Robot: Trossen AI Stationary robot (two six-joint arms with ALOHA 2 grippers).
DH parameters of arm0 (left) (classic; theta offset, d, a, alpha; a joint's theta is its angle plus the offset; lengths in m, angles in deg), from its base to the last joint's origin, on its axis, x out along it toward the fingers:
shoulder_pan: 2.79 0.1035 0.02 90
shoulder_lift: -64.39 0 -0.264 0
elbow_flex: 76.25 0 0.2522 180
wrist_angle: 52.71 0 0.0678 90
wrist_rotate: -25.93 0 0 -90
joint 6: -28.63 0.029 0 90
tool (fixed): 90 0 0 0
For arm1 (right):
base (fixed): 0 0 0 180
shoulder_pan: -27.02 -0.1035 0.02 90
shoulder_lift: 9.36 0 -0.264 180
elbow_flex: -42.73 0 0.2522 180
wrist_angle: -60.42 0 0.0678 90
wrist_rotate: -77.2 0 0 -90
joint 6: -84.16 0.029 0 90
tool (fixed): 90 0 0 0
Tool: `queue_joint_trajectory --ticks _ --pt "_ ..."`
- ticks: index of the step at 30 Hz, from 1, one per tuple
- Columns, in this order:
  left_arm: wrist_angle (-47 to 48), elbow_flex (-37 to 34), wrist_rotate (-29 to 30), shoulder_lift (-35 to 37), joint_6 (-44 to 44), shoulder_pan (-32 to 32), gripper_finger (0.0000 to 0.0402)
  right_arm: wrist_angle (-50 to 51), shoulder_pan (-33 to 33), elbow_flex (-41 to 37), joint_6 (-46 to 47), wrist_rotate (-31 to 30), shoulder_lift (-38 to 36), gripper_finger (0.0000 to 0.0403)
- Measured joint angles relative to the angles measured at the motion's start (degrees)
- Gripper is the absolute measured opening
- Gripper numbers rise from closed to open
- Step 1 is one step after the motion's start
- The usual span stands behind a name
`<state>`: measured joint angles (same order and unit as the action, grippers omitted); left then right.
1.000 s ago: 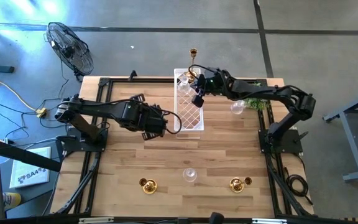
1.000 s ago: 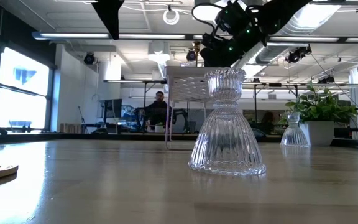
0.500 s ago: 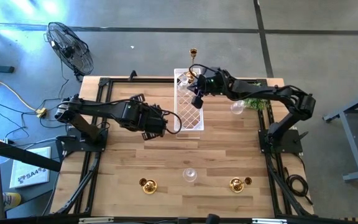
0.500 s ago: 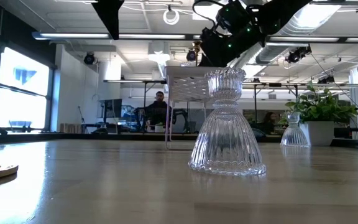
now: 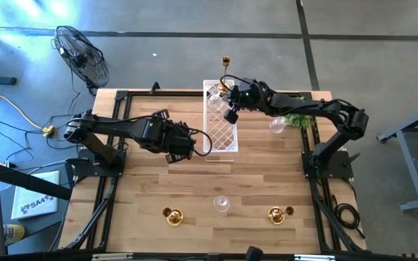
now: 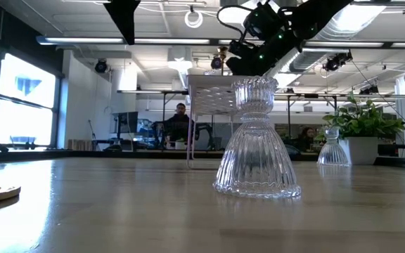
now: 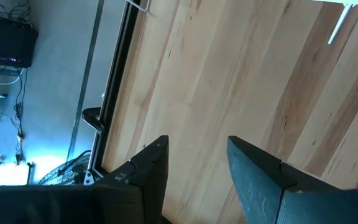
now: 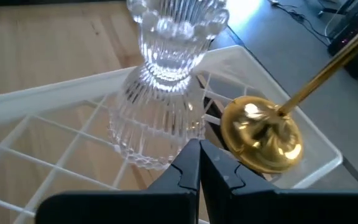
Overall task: Pick & Place candle stick holders
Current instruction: Put the left transparent candle holder on the shelf, then put the right gold candle holder on the shelf aligned with the other gold candle holder
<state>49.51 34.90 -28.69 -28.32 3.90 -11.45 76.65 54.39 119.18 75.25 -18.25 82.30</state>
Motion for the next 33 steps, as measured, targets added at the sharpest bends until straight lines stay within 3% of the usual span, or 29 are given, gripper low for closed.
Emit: queue_joint_trajectory --ticks 4,16,20,27,33 --pt "0.0 0.0 0.0 0.0 0.0 0.0 0.0156 -0.4 0.0 0.4 0.0 3.0 2.4 0.0" --pt "0.1 0.0 -0.1 0.0 0.0 0.0 0.0156 2.8 -1.3 5.6 -0.4 0.9 4.8 0.0" --pt "0.1 0.0 -0.1 0.0 0.5 0.0 0.0156 6.0 -2.1 6.8 -0.5 -3.0 4.2 0.0" --pt "0.2 0.0 -0.4 0.0 0.4 0.0 0.0156 16.0 -4.7 11.0 -1.8 -15.4 4.0 0.0" --pt "0.2 0.0 -3.1 0.0 0.4 0.0 0.0156 25.9 -9.1 15.3 -1.6 -17.4 0.2 0.0"
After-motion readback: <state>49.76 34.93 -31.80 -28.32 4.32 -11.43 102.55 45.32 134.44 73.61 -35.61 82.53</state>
